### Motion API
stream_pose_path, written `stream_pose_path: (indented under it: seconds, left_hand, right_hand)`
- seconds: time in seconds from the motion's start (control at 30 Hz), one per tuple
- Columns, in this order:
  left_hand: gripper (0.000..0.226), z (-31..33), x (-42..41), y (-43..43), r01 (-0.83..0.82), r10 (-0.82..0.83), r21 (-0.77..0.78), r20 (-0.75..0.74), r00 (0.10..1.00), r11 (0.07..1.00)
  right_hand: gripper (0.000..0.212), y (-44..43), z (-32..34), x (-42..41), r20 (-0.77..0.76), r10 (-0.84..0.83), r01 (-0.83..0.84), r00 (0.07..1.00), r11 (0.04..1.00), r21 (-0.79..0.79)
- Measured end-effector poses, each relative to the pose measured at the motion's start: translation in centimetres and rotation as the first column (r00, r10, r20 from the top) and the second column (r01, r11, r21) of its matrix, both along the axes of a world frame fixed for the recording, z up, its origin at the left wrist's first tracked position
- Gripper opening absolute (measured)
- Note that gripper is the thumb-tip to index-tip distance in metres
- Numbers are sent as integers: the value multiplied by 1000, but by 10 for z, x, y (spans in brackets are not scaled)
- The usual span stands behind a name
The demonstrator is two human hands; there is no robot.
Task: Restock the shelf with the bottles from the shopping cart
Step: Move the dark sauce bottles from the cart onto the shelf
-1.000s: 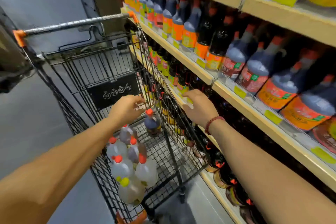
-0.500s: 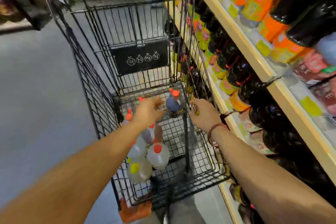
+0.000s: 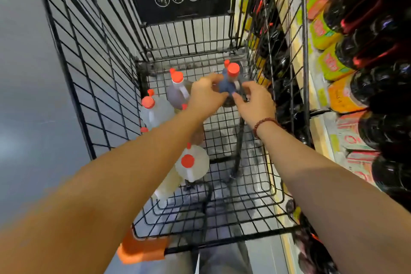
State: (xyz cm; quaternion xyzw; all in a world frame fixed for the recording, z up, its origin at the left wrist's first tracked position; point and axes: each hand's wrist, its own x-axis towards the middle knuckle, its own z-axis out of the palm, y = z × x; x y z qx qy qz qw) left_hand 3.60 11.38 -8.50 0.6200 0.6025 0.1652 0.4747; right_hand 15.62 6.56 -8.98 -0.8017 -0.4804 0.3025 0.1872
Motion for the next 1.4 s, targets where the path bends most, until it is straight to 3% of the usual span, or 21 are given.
stream_pose_path:
  seconds: [0.2, 0.47, 0.57, 0.73, 1.0, 1.13, 1.23, 1.4]
  left_hand:
    - [39, -32, 5, 15, -26, 25, -3, -73, 997, 1000]
    - [35, -46, 5, 16, -67, 67, -18, 28, 997, 998]
    - [36, -46, 3, 14, -23, 25, -40, 25, 999, 999]
    - [61, -31, -10, 11, 67, -65, -129, 15, 998, 989]
    - [77, 30, -37, 5, 197, -184, -131, 107, 977, 971]
    - [69, 82, -33, 7, 217, -157, -163, 318, 935, 962]
    - [79, 127, -27, 9, 304, -255, -82, 363, 896, 949]
    - [55, 207, -4, 6, 462, -444, 58, 403, 800, 885]
  right_hand:
    - [27, 15, -33, 1, 35, 10, -11, 999, 1000, 16]
    - [23, 15, -45, -2, 191, 43, -62, 981, 994, 95]
    - [20, 16, -41, 0, 144, 40, -56, 989, 992, 111]
    - [17, 8, -21, 0, 77, -20, 7, 997, 986, 168]
    - [18, -17, 63, 8, 7, -82, 75, 997, 934, 349]
    - [18, -26, 126, 13, 8, -173, 146, 985, 853, 502]
    - [18, -32, 176, 22, 51, -228, 155, 972, 793, 589]
    - [25, -51, 254, 40, 60, -334, 205, 940, 700, 684]
